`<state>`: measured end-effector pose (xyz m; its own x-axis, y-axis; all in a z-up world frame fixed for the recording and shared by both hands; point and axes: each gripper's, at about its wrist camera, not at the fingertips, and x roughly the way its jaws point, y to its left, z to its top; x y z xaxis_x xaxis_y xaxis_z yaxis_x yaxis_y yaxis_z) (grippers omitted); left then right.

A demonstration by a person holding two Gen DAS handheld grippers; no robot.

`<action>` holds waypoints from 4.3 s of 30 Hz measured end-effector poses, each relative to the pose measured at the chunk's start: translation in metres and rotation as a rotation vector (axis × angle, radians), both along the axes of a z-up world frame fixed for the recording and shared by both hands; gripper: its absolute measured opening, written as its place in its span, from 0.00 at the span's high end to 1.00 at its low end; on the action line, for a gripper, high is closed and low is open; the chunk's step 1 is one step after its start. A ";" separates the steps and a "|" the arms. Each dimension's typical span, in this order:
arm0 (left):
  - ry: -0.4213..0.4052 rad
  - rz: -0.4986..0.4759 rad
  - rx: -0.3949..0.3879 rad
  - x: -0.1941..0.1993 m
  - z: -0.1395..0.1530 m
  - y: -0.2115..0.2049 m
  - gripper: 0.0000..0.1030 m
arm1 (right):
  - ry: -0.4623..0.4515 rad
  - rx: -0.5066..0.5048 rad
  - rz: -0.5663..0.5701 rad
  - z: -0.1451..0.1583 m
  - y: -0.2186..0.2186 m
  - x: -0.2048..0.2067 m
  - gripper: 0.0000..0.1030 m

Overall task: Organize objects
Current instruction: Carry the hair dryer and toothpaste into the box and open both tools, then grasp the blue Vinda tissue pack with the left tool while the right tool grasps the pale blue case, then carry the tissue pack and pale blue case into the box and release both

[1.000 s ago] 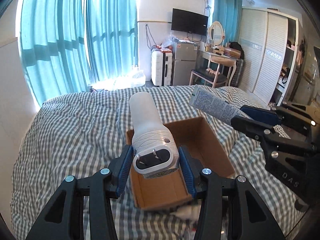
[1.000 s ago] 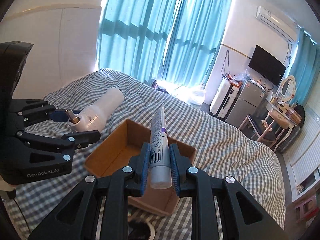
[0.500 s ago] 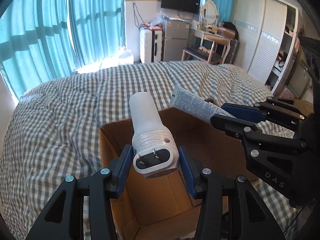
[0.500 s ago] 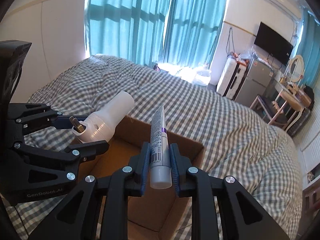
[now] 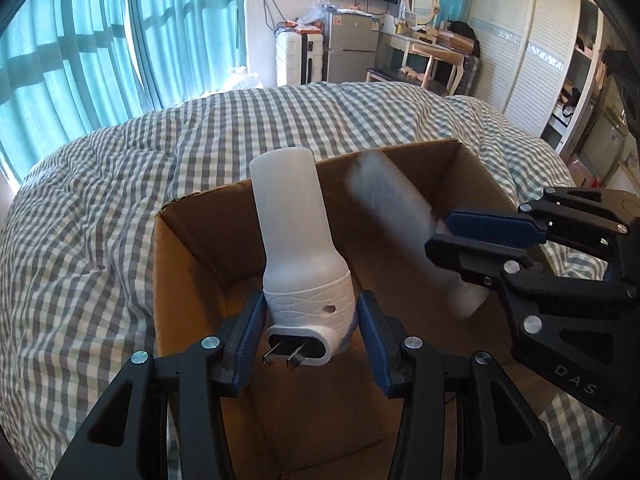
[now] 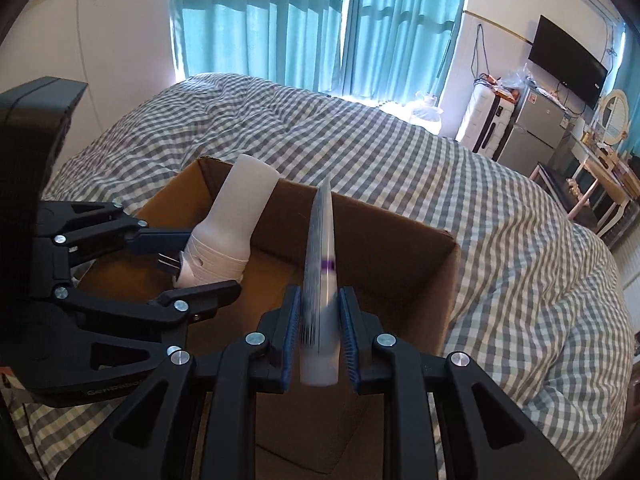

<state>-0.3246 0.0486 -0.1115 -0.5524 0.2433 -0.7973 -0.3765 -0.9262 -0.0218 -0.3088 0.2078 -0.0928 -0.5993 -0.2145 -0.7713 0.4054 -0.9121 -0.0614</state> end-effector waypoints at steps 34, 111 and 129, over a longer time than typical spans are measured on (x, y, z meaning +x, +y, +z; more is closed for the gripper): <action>0.115 0.212 -0.012 0.167 0.054 -0.048 0.04 | 0.098 0.036 0.005 0.053 0.029 0.197 0.26; -0.020 0.150 0.072 0.256 -0.011 -0.068 0.40 | -0.284 0.112 -0.013 -0.097 -0.060 0.265 0.69; 0.015 0.163 0.029 0.275 0.004 -0.060 0.41 | -0.151 -0.009 0.036 -0.044 -0.048 0.296 0.78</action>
